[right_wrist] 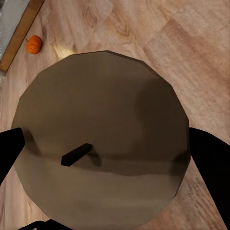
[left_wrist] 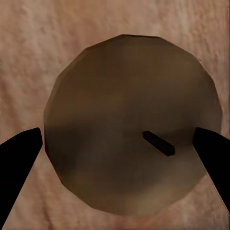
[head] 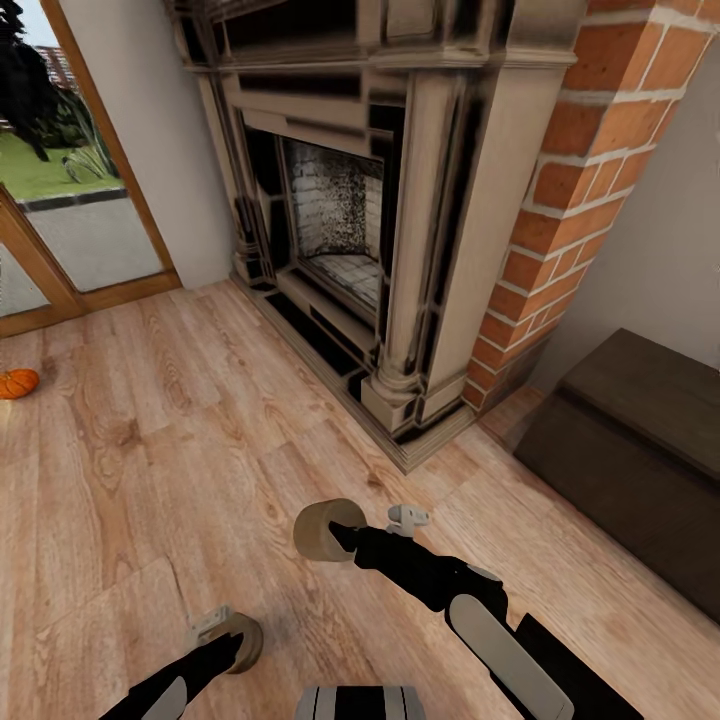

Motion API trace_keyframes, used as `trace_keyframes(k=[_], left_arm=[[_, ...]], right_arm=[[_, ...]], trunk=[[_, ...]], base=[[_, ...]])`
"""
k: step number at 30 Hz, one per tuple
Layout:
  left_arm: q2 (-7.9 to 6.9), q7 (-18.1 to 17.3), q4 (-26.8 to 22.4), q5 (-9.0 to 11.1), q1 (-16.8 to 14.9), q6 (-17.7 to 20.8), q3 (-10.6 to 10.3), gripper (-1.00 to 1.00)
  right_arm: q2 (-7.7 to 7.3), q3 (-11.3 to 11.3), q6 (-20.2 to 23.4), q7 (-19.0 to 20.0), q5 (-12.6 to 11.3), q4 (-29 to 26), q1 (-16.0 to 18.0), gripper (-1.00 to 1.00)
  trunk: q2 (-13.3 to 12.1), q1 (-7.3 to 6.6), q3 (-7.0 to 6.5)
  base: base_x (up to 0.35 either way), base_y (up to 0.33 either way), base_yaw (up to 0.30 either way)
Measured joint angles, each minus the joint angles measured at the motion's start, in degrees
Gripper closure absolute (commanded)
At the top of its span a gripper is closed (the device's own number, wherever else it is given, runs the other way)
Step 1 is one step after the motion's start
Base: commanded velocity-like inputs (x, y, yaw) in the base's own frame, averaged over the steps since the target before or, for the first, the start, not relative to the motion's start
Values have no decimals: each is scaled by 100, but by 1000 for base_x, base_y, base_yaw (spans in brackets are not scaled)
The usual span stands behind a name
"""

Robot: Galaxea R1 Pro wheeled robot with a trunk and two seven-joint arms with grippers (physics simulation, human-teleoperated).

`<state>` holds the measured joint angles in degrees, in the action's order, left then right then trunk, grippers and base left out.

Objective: Place each of the two pumpkins and all three candles from the living room inside a cabinet in the living room (use any cabinet), then make sure every cabinet is closed, and position the cauldron so it is next to a table in the living room.

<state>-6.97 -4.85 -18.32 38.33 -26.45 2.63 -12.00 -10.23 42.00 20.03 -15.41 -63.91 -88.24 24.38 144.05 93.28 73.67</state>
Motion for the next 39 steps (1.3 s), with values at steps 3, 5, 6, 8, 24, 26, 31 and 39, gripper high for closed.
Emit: trace_keyframes(k=[3,5,6,8,24,26,31,39], left_arm=[[0,-33,-1,2,0,-1,-3,100],[-9,-74,0,20,0,3,9,100],[-15,-86,0,27,0,6,15,100],[-27,-95,-5,39,-1,18,19,100],[-1388,-81,-2129,231,-12,3181,1296,100],[-1559,-67,-2512,276,-11,3833,1677,100],[-1755,-34,-3522,278,8,5042,2283,100],[-1724,-33,-3606,338,7,5149,2326,100]], right_arm=[[-1,0,0,-1,0,3,0,100],[2,0,3,-4,-1,6,0,100],[4,0,12,-6,-2,9,0,100],[6,0,31,-7,3,14,0,100],[-4,-76,54,-42,-239,36,0,100],[-4,-129,56,-48,-231,39,0,100],[-1,-199,100,-86,-246,77,0,100],[-1,-202,82,-104,-237,151,0,100]], trunk=[[-4,-8,-67],[-7,-13,-111],[-8,-15,-133],[-11,-21,-177],[-32,-62,-533],[-35,-68,-578],[-42,-80,-688],[-52,-100,-867]], base=[[0,0,0],[0,0,0],[0,0,0],[0,0,0],[0,0,0],[0,0,0],[0,0,0],[0,0,-21]])
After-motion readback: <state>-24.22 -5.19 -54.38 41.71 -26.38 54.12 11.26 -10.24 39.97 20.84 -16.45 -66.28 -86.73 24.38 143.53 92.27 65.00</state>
